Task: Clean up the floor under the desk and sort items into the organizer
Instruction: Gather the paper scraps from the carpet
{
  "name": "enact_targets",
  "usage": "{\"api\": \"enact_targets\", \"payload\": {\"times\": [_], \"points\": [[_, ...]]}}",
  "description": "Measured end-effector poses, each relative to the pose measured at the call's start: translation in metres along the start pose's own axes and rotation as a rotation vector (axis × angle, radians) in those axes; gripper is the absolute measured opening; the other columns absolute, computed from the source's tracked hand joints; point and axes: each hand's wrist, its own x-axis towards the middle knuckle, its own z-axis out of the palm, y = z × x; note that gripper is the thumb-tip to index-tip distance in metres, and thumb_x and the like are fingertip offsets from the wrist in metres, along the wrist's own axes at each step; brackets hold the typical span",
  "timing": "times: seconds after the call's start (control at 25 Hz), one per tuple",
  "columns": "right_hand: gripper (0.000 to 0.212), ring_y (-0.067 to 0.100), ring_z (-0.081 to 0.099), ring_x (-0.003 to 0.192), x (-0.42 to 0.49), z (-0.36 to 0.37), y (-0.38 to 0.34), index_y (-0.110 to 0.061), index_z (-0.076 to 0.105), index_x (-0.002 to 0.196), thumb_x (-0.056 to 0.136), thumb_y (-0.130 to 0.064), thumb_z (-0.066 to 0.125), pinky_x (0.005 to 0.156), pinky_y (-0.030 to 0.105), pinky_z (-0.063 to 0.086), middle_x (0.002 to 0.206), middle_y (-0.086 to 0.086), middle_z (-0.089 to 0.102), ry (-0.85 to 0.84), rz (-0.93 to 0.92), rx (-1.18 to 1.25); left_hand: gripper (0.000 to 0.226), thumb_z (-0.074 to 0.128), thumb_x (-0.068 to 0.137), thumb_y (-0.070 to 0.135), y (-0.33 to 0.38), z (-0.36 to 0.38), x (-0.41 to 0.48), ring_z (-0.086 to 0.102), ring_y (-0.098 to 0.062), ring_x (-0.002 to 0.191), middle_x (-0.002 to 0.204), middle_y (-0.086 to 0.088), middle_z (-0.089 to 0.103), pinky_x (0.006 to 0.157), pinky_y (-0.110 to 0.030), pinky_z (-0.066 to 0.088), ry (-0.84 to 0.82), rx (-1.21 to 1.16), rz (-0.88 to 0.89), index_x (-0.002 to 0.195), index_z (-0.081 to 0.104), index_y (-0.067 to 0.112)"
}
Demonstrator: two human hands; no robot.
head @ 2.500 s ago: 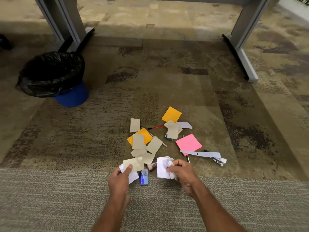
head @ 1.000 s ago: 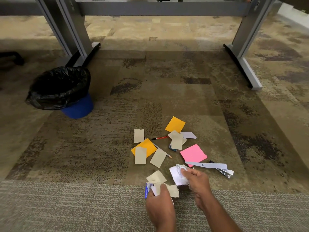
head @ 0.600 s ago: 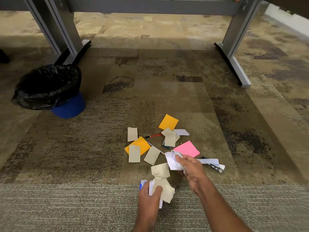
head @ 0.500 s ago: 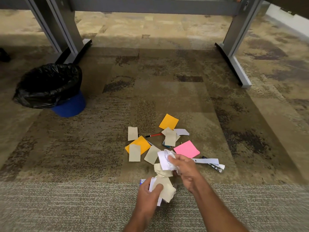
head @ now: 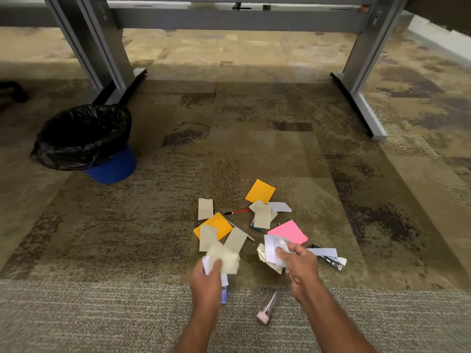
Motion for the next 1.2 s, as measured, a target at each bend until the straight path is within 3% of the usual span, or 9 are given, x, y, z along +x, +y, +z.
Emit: {"api": "enact_targets", "payload": {"times": [0.12,0.24,0.36,0.52,0.6,0.76,0.96,1.2], "points": [[0.022,0.028,0.069,0.079,-0.003,-0.011,0.003,-0.014,0.071,0.086,0.081,0.007,0.073,0.054,0.029,0.052,0.092,0.011,0.074,-0.004,0.019,-0.005,0.014,0.071,0.089,0.018,0.011,-0.002,0.039,0.072,-0.025,0.083,0.094,-0.007,0.075,0.075,-0.042,0.06,0.137,-0.015,-0.021,0.101,0.071,0.013],[0.021,0.025,0.067,0.071,-0.006,-0.022,0.007,-0.01,0.072,0.092,0.081,0.008,0.071,0.049,0.024,0.047,0.09,0.013,0.075,-0.03,0.028,-0.033,0.01,0.077,0.082,0.02,0.017,0.003,0.063,0.072,-0.029,0.082,0.093,-0.011,0.075,0.08,-0.051,0.06,0.136,0.127,-0.047,0.089,0.071,0.016],[0.024,0.024,0.066,0.069,-0.008,-0.027,0.009,0.0,0.072,0.1,0.078,0.01,0.073,0.041,0.02,0.045,0.094,0.019,0.075,-0.026,0.022,-0.039,0.021,0.079,0.078,0.017,0.017,0.013,0.073,0.071,-0.033,0.081,0.091,-0.015,0.076,0.078,-0.049,0.061,0.124,0.235,-0.032,0.095,0.075,0.006],[0.024,0.026,0.068,0.068,-0.013,-0.026,0.008,0.001,0.072,0.096,0.076,0.013,0.072,0.043,0.023,0.049,0.091,0.016,0.075,-0.029,0.05,-0.014,0.027,0.079,0.078,0.016,0.021,0.018,0.075,0.069,-0.035,0.082,0.095,-0.018,0.075,0.076,-0.041,0.058,0.196,0.265,-0.062,0.101,0.075,0.004],[0.027,0.028,0.07,0.071,-0.017,-0.023,0.009,0.002,0.072,0.099,0.076,0.015,0.071,0.046,0.025,0.052,0.094,0.015,0.075,-0.058,0.061,-0.009,0.027,0.079,0.077,0.015,0.021,0.018,0.076,0.068,-0.037,0.084,0.095,-0.019,0.074,0.079,-0.043,0.058,0.221,0.249,-0.086,0.101,0.075,0.004],[0.028,0.032,0.073,0.073,-0.021,-0.017,0.013,-0.001,0.072,0.099,0.076,0.016,0.071,0.049,0.029,0.054,0.092,0.014,0.075,-0.069,0.078,-0.051,0.046,0.08,0.058,0.041,0.011,0.028,0.085,0.066,-0.04,0.097,0.097,-0.015,0.074,0.094,-0.056,0.05,0.276,0.353,-0.135,0.093,0.071,0.013],[0.026,0.033,0.073,0.075,-0.024,-0.02,0.016,-0.001,0.072,0.096,0.076,0.016,0.071,0.052,0.031,0.055,0.092,0.018,0.075,-0.084,0.082,-0.071,0.069,0.083,0.067,0.051,0.029,0.036,0.07,0.055,-0.037,0.12,0.122,-0.017,0.066,0.098,-0.047,0.039,0.285,0.582,-0.129,0.115,0.064,0.006],[0.026,0.031,0.071,0.073,-0.031,-0.024,0.01,-0.002,0.07,0.094,0.076,0.017,0.071,0.048,0.029,0.054,0.093,0.018,0.074,-0.089,0.088,-0.064,0.062,0.084,0.066,0.046,0.024,0.038,0.075,0.061,-0.037,0.112,0.117,-0.017,0.069,0.096,-0.046,0.049,0.259,0.57,-0.131,0.112,0.068,0.006]]}}
